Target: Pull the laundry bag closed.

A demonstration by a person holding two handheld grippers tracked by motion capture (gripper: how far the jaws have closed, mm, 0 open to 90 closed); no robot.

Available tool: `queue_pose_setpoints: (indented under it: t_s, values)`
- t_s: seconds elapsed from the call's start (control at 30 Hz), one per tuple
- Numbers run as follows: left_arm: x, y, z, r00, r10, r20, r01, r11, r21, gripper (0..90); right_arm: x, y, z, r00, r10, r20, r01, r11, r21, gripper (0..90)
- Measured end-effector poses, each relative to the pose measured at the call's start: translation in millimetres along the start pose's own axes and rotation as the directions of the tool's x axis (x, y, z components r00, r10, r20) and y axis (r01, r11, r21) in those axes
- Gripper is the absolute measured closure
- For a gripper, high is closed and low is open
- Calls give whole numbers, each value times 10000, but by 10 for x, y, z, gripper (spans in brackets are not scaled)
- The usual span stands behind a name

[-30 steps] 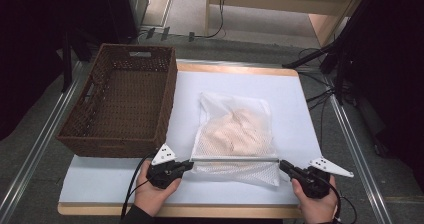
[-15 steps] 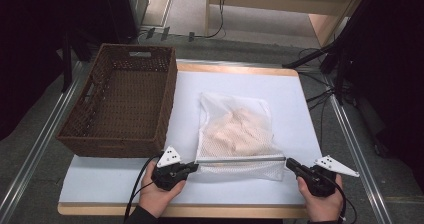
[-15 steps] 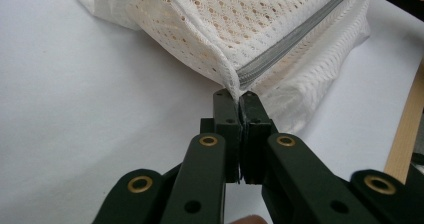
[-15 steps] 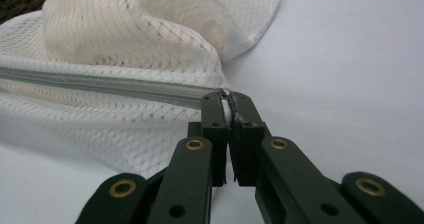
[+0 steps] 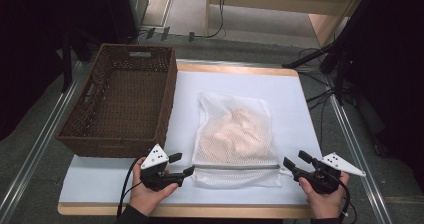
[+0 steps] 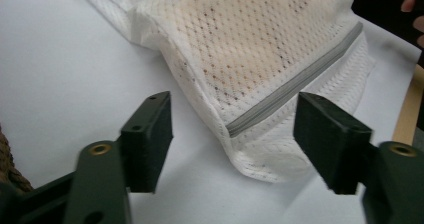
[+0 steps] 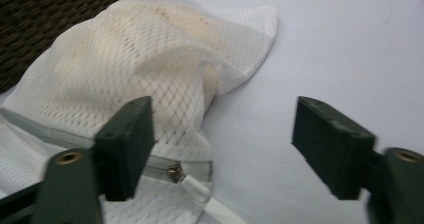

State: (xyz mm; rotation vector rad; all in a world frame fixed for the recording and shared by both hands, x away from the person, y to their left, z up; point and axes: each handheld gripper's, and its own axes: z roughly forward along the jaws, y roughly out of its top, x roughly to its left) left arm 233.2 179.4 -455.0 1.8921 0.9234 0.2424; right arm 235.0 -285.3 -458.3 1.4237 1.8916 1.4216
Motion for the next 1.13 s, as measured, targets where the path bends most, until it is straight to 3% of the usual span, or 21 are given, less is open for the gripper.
queue_pose_setpoints:
  t_s: [0.1, 0.23, 0.5, 0.63, 1.13]
  values:
    - [19, -19, -35, 9999, -37, 113, 39, 9997, -243, 152, -31, 7, -13, 10000, -36, 56, 36, 10000, -17, 95]
    - [62, -52, -86, 9998, -146, 94, 151, 9988, -460, 81, -110, 2, -34, 9998, 142, -172, -143, 9999, -89, 0]
    - [97, -89, -195, 9998, 147, 117, -135, 9953, -954, 20, -260, -9, -89, 9994, 334, 135, -330, 9991, -251, 0]
    - [105, -116, -236, 9988, 308, -379, -347, 9937, -1065, 18, -305, -20, -111, 9987, 436, 247, -430, 9987, -260, 0]
    - [145, -134, -215, 9976, -6, -696, -56, 9961, -882, 19, -356, -56, -128, 9968, 699, 395, -690, 9974, -222, 0]
